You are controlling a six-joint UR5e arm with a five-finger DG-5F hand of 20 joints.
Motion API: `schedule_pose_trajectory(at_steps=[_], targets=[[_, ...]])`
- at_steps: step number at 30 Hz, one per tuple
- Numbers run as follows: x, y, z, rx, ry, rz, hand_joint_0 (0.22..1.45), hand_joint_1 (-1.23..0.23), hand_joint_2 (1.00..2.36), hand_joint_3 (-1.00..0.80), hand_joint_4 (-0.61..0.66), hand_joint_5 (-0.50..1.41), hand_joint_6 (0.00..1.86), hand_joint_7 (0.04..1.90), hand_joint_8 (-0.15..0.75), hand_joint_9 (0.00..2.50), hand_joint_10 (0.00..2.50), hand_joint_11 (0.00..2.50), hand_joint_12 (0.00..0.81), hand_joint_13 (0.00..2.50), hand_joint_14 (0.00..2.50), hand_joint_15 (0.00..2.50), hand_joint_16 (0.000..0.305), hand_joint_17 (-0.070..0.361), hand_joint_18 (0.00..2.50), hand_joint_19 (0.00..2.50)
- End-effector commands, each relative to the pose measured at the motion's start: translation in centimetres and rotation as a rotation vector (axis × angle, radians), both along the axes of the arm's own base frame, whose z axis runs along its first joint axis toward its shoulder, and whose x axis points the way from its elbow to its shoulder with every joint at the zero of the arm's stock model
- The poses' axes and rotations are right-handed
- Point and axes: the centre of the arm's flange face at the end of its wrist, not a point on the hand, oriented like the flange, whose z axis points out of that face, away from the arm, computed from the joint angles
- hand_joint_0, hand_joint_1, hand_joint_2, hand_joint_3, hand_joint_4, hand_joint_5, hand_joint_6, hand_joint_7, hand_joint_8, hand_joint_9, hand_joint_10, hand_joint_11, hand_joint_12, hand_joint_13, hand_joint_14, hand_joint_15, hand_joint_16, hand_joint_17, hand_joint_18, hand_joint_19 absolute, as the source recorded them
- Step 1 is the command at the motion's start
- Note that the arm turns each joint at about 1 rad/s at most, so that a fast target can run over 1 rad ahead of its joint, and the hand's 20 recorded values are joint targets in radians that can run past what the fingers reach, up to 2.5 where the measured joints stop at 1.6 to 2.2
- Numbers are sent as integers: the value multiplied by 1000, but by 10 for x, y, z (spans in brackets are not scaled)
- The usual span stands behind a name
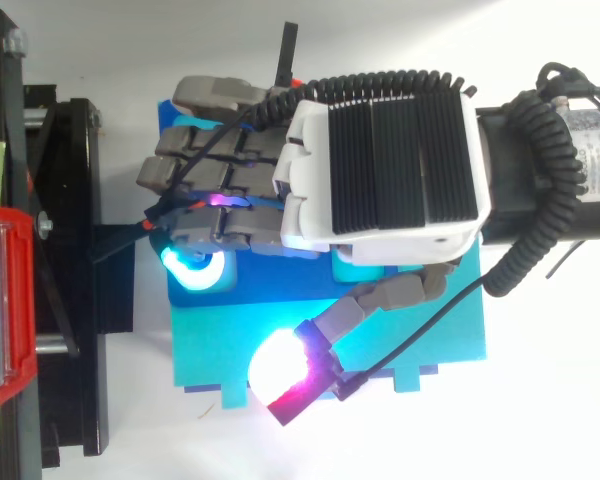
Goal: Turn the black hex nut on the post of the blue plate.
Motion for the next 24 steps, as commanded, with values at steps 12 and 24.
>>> schedule_pose_trajectory(at_steps=[12,24], targets=[[-3,-7,-1,-8,14,-7,438,-402,1000,-500,224,-192,502,1038,256,207,0,0,389,46,0,0,64,145,0,146],[-5,-17,-3,-9,23,0,440,-401,1000,-500,225,-189,502,1050,257,217,0,0,389,58,0,0,64,144,0,142]])
